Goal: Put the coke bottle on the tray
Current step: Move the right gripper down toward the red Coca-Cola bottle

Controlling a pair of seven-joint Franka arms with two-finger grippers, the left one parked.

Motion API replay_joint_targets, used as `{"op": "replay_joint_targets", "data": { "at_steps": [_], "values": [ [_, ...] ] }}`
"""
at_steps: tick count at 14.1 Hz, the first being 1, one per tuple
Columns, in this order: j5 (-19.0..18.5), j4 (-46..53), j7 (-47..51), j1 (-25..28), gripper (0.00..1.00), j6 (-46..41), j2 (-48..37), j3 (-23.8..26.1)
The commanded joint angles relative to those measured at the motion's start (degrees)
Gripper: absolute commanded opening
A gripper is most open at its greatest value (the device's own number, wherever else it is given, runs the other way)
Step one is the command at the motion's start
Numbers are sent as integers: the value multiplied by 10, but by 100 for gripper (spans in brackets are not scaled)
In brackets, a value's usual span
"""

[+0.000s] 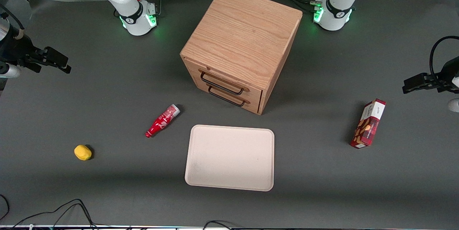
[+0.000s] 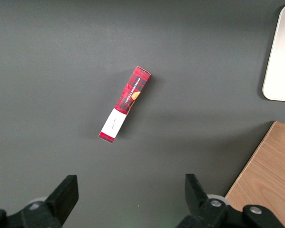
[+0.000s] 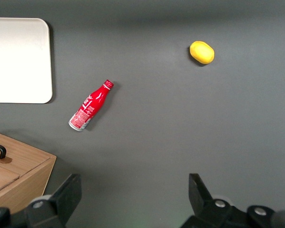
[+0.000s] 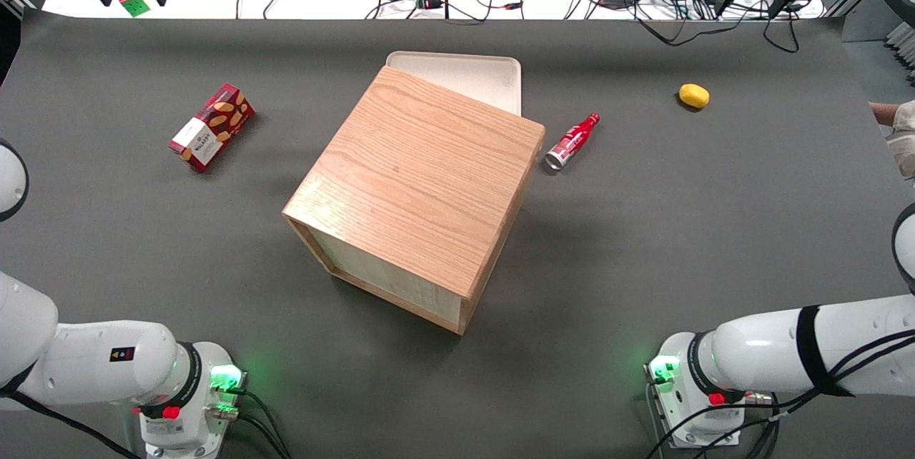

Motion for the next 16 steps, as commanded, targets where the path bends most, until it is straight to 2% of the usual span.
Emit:
{"op": "replay_joint_targets", "data": {
  "at_steps": [1,6,10,13,16],
  "values": [
    [-11,15,2,3,100,-14,8,2],
    [-1,25,49,8,100,-9,38,4],
    [17,16,187,8,100,49,89,50],
    [16,-23,318,8,100,120,124,93],
    [8,-107,439,9,100,257,150,138]
  ]
}}
